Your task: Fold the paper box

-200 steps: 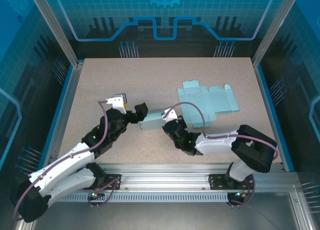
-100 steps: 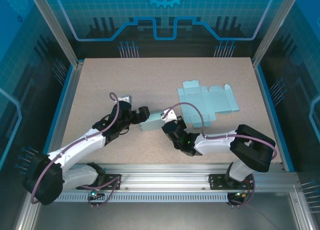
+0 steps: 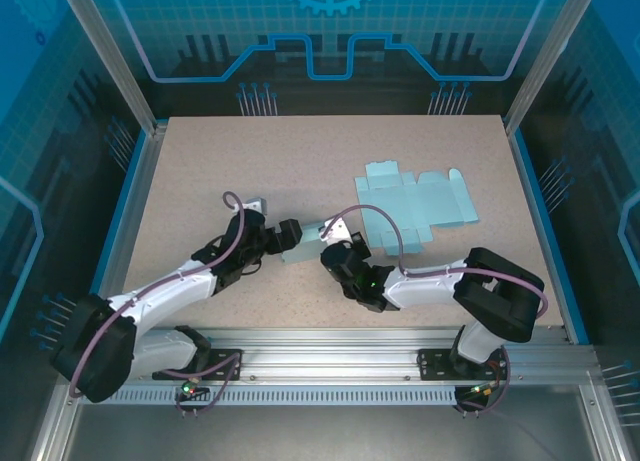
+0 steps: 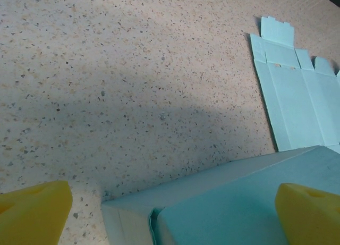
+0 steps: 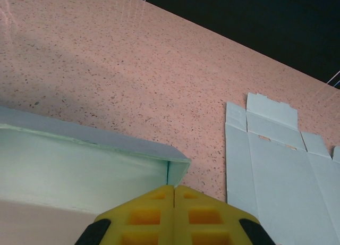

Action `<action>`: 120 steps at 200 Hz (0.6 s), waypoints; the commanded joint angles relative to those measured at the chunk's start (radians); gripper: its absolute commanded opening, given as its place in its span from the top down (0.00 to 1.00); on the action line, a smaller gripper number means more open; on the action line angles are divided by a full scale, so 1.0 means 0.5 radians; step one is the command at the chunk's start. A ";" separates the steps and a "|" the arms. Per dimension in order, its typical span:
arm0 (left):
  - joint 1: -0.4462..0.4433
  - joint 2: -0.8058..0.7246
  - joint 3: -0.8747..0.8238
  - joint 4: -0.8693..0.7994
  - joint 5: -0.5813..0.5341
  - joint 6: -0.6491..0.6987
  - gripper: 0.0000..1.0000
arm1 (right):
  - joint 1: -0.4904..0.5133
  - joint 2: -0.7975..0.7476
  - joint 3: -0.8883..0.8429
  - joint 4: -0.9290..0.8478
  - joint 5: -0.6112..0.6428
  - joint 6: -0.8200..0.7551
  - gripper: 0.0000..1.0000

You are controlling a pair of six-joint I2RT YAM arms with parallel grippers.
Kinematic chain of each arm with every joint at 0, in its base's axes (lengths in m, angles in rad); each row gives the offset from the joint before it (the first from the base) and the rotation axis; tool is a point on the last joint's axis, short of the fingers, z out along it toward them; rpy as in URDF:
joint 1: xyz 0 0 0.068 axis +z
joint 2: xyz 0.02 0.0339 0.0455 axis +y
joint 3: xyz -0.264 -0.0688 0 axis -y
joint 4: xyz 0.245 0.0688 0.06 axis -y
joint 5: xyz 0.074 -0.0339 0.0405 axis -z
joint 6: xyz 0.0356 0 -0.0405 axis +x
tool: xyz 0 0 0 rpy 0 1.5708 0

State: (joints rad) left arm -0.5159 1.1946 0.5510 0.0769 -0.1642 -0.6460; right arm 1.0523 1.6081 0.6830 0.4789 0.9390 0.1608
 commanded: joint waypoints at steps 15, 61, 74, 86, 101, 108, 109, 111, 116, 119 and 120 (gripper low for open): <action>-0.005 0.121 -0.154 0.089 0.036 -0.050 0.01 | 0.067 0.006 0.060 -0.148 0.036 0.070 0.78; -0.016 0.145 -0.291 0.307 -0.038 -0.082 0.01 | 0.101 -0.162 0.090 -0.385 0.037 0.171 0.59; -0.018 0.147 -0.321 0.355 -0.063 -0.080 0.01 | 0.104 -0.229 0.102 -0.485 0.007 0.193 0.55; -0.022 0.150 -0.342 0.392 -0.087 -0.076 0.01 | 0.110 -0.294 0.115 -0.554 -0.022 0.208 0.53; -0.033 0.156 -0.363 0.433 -0.106 -0.076 0.01 | 0.120 -0.392 0.120 -0.620 -0.054 0.228 0.49; -0.039 0.165 -0.368 0.441 -0.110 -0.076 0.01 | 0.119 -0.436 0.126 -0.661 -0.073 0.255 0.47; -0.041 0.166 -0.367 0.443 -0.112 -0.076 0.01 | 0.121 -0.444 0.128 -0.670 -0.074 0.258 0.46; -0.043 0.168 -0.368 0.444 -0.113 -0.074 0.01 | 0.118 -0.456 0.133 -0.686 -0.080 0.269 0.46; -0.048 0.172 -0.366 0.447 -0.119 -0.074 0.01 | 0.111 -0.484 0.147 -0.725 -0.093 0.289 0.45; -0.050 0.177 -0.366 0.448 -0.119 -0.074 0.01 | 0.109 -0.504 0.155 -0.745 -0.104 0.301 0.45; -0.051 0.178 -0.366 0.448 -0.119 -0.074 0.01 | 0.108 -0.508 0.157 -0.752 -0.108 0.304 0.44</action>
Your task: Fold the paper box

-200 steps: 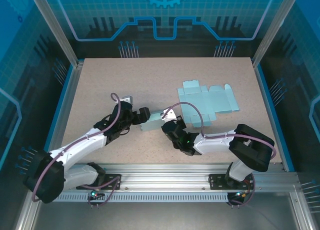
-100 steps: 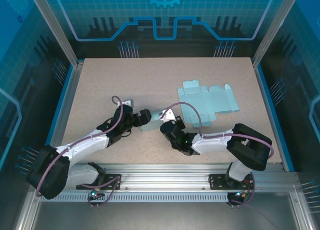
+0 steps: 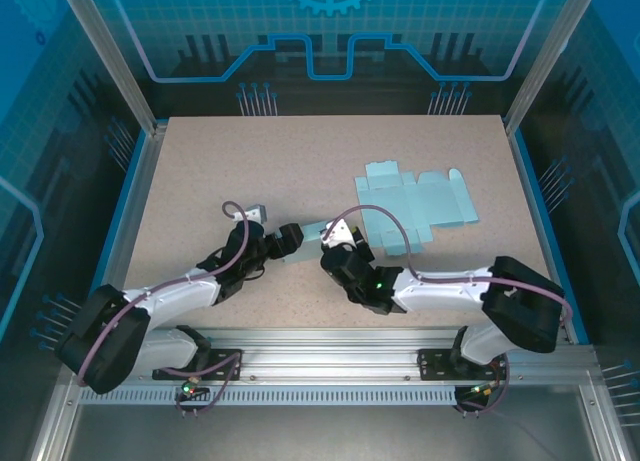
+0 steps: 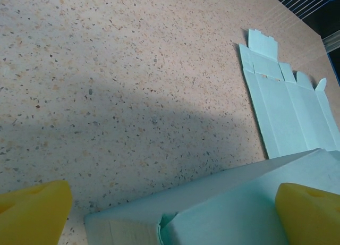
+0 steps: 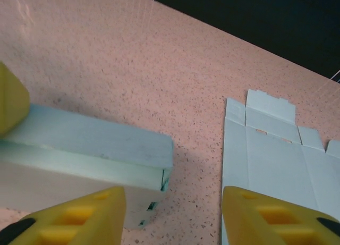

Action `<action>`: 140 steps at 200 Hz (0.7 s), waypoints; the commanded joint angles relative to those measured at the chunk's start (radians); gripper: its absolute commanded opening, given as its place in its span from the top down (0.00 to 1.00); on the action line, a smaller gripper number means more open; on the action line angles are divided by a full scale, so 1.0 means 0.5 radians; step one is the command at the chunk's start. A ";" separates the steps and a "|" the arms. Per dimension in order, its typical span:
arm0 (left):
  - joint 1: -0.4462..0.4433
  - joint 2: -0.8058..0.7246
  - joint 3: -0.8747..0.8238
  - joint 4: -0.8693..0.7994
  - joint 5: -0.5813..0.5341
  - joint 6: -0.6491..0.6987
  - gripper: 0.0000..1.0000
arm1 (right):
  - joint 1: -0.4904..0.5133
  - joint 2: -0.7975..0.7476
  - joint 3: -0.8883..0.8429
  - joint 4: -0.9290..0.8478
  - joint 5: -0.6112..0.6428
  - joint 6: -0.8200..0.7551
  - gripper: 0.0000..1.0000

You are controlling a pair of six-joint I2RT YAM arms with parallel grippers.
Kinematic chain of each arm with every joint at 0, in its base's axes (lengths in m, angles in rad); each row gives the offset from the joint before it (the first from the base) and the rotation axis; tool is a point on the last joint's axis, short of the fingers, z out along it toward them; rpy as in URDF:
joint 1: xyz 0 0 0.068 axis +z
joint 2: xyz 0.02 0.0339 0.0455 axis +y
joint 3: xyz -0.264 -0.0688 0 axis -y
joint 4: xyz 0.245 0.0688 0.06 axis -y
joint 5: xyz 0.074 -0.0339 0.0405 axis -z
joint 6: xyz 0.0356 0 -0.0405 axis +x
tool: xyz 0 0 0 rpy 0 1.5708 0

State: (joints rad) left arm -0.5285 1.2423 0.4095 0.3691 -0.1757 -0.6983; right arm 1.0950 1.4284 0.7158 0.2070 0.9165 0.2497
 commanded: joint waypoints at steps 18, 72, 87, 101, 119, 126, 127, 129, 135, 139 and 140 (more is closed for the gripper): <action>-0.036 0.096 -0.083 -0.135 -0.099 0.034 0.01 | -0.009 -0.241 0.156 -0.337 -0.162 0.199 0.37; -0.059 0.125 -0.086 -0.116 -0.115 0.037 0.01 | -0.361 -0.211 0.514 -0.881 -0.713 0.582 0.00; -0.065 0.147 -0.082 -0.104 -0.112 0.032 0.01 | -0.442 -0.120 0.593 -0.967 -0.849 0.624 0.00; -0.073 0.166 -0.086 -0.089 -0.112 0.028 0.01 | -0.501 -0.019 0.668 -1.035 -0.954 0.652 0.00; -0.078 0.178 -0.090 -0.083 -0.117 0.022 0.01 | -0.570 0.098 0.730 -1.075 -1.062 0.683 0.00; -0.082 0.178 -0.094 -0.084 -0.121 0.019 0.01 | -0.589 0.136 0.740 -1.076 -1.087 0.691 0.00; -0.082 0.177 -0.095 -0.084 -0.121 0.018 0.01 | -0.590 0.140 0.742 -1.076 -1.089 0.693 0.00; -0.082 0.176 -0.097 -0.084 -0.123 0.017 0.01 | -0.596 0.151 0.745 -1.073 -1.092 0.695 0.00; -0.082 0.171 -0.103 -0.083 -0.128 0.014 0.01 | -0.609 0.177 0.744 -1.073 -1.106 0.706 0.00; -0.082 0.168 -0.104 -0.083 -0.131 0.014 0.01 | -0.618 0.190 0.744 -1.072 -1.116 0.713 0.00; -0.083 0.167 -0.106 -0.082 -0.131 0.013 0.01 | -0.620 0.194 0.742 -1.071 -1.119 0.714 0.00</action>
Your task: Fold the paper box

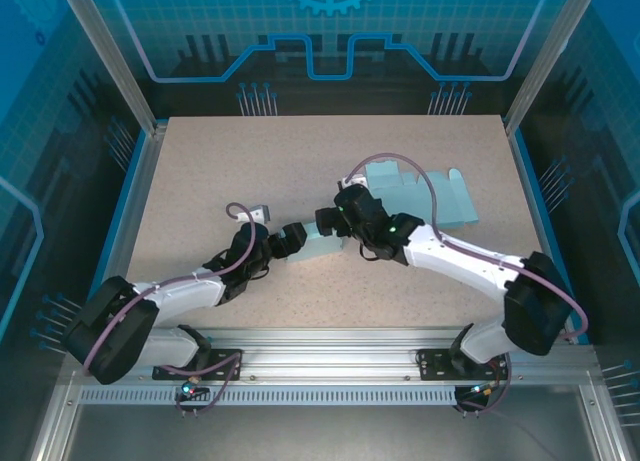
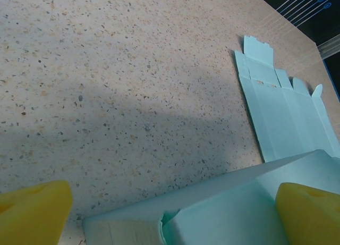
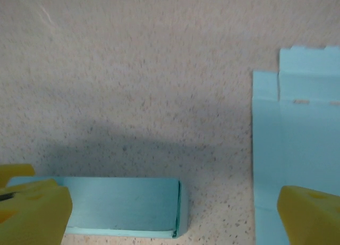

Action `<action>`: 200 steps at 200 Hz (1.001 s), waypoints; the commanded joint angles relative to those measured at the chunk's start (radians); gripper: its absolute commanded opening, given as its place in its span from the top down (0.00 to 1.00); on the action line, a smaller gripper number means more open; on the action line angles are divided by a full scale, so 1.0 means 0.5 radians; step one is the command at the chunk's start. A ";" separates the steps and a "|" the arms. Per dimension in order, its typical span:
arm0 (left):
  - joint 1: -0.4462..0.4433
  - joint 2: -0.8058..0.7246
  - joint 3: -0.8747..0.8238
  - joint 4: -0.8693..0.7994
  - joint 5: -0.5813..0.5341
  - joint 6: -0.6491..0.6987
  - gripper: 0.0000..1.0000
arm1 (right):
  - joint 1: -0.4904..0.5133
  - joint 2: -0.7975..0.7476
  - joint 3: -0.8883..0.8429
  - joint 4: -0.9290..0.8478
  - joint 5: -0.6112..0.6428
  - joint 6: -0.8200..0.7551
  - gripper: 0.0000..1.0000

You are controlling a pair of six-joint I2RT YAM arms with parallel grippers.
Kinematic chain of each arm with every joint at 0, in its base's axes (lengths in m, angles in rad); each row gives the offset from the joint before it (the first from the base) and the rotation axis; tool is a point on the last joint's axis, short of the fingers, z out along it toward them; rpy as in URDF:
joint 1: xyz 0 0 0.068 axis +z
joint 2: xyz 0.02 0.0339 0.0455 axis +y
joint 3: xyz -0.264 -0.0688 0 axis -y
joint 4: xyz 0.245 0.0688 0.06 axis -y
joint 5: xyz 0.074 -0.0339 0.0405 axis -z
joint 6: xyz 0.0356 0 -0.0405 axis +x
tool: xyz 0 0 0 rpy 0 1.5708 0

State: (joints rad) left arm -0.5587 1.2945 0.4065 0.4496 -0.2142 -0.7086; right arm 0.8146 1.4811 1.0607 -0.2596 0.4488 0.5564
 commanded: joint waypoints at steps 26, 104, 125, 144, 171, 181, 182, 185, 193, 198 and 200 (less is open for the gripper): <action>-0.022 0.033 -0.109 -0.265 -0.074 0.039 0.01 | -0.100 0.118 -0.035 -0.058 -0.299 0.141 0.01; -0.023 -0.053 -0.188 -0.294 -0.071 0.007 0.40 | -0.235 0.221 -0.330 0.224 -0.478 0.219 0.38; -0.024 -0.097 -0.217 -0.332 -0.079 -0.003 0.58 | -0.250 0.232 -0.391 0.290 -0.498 0.235 0.50; -0.020 -0.136 -0.235 -0.367 -0.100 -0.014 0.73 | -0.263 0.246 -0.425 0.315 -0.516 0.246 0.55; -0.018 -0.187 -0.244 -0.399 -0.120 -0.008 0.80 | -0.273 0.259 -0.434 0.340 -0.539 0.256 0.58; -0.021 -0.204 -0.238 -0.405 -0.119 -0.003 0.77 | -0.273 0.260 -0.427 0.346 -0.553 0.256 0.58; -0.021 -0.206 -0.237 -0.407 -0.118 0.002 0.77 | -0.273 0.260 -0.426 0.347 -0.554 0.256 0.58; -0.019 -0.214 -0.234 -0.410 -0.119 0.007 0.75 | -0.273 0.262 -0.423 0.347 -0.562 0.254 0.58; -0.019 -0.236 -0.217 -0.433 -0.118 0.028 0.71 | -0.271 0.265 -0.413 0.345 -0.571 0.252 0.58; -0.021 -0.252 -0.205 -0.453 -0.120 0.042 0.68 | -0.271 0.265 -0.410 0.347 -0.574 0.249 0.58; -0.021 -0.264 -0.201 -0.463 -0.122 0.046 0.67 | -0.271 0.265 -0.407 0.347 -0.575 0.249 0.58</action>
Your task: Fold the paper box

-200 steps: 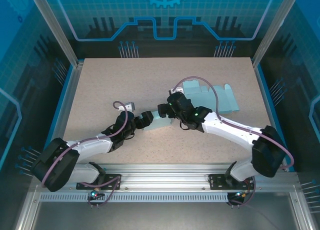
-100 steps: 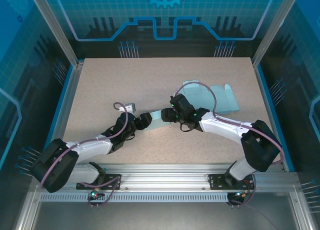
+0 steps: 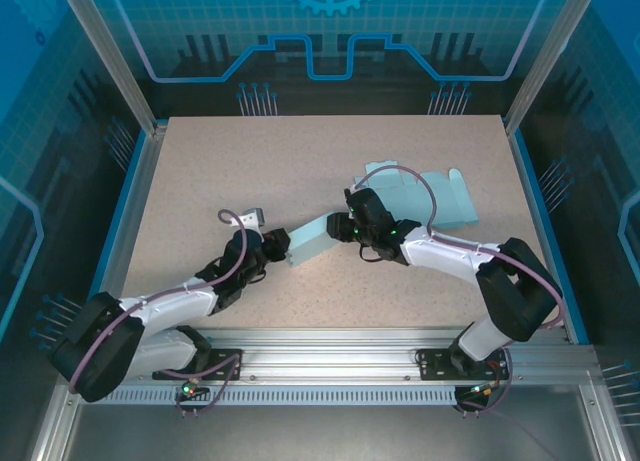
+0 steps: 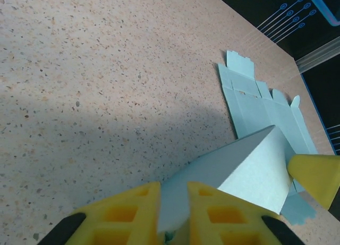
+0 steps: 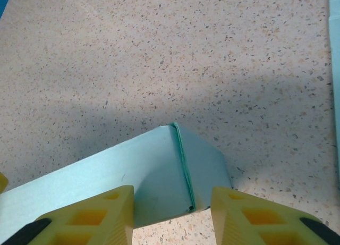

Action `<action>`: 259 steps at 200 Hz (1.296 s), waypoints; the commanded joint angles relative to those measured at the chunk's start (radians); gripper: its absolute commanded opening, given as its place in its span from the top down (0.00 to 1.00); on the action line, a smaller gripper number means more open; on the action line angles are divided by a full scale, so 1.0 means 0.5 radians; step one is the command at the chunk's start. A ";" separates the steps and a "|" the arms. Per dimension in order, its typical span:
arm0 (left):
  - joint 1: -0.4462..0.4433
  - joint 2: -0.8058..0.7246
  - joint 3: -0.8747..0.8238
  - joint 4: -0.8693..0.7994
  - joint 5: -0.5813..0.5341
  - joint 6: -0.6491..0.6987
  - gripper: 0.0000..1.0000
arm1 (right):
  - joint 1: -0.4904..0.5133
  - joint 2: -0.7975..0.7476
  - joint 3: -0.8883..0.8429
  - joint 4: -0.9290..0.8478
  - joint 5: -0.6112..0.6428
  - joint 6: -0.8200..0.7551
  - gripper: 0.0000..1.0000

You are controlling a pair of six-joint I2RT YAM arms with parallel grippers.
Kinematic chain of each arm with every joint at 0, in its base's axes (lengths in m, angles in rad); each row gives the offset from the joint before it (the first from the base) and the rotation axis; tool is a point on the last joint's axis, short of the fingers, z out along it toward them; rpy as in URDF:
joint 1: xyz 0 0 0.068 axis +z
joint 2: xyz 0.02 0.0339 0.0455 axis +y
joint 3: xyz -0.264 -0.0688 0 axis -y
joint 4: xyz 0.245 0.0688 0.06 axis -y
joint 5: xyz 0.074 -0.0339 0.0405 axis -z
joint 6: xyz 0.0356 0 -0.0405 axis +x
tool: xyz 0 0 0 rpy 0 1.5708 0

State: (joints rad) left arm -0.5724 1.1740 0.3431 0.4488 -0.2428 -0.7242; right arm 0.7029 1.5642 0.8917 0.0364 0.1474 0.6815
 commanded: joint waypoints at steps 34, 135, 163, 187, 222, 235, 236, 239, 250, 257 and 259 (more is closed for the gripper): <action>0.007 -0.250 0.045 -0.627 -0.085 0.230 0.44 | -0.036 0.080 -0.050 -0.264 0.032 -0.001 0.57; 0.011 0.043 0.924 -1.503 0.217 1.373 0.01 | -0.006 0.117 0.045 -0.343 0.064 -0.001 0.56; 0.010 0.293 1.093 -1.602 0.352 1.485 0.01 | 0.015 0.135 0.063 -0.349 0.070 0.002 0.56; 0.010 0.391 1.144 -1.572 0.444 1.553 0.01 | 0.033 0.139 0.060 -0.355 0.090 -0.001 0.56; 0.007 0.450 1.166 -1.563 0.580 1.636 0.01 | 0.034 0.148 0.048 -0.346 0.099 0.008 0.56; 0.006 0.485 1.174 -1.568 0.580 1.668 0.01 | 0.035 0.155 0.047 -0.343 0.095 0.008 0.57; 0.007 0.488 1.177 -1.569 0.577 1.672 0.01 | 0.036 0.156 0.048 -0.343 0.095 0.008 0.57; 0.007 0.498 1.176 -1.573 0.571 1.679 0.01 | 0.034 0.157 0.048 -0.340 0.092 0.010 0.57; 0.005 0.537 1.187 -1.590 0.533 1.710 0.01 | 0.036 0.157 0.048 -0.335 0.089 0.009 0.57; 0.003 0.572 1.191 -1.599 0.504 1.729 0.02 | 0.036 0.156 0.048 -0.332 0.081 0.010 0.57; 0.003 0.582 1.194 -1.598 0.493 1.733 0.02 | 0.036 0.155 0.048 -0.329 0.078 0.008 0.57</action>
State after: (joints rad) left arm -0.5716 1.4139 0.9092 -0.3107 -0.0006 0.0818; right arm 0.7132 1.5909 0.9379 -0.0067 0.1680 0.6815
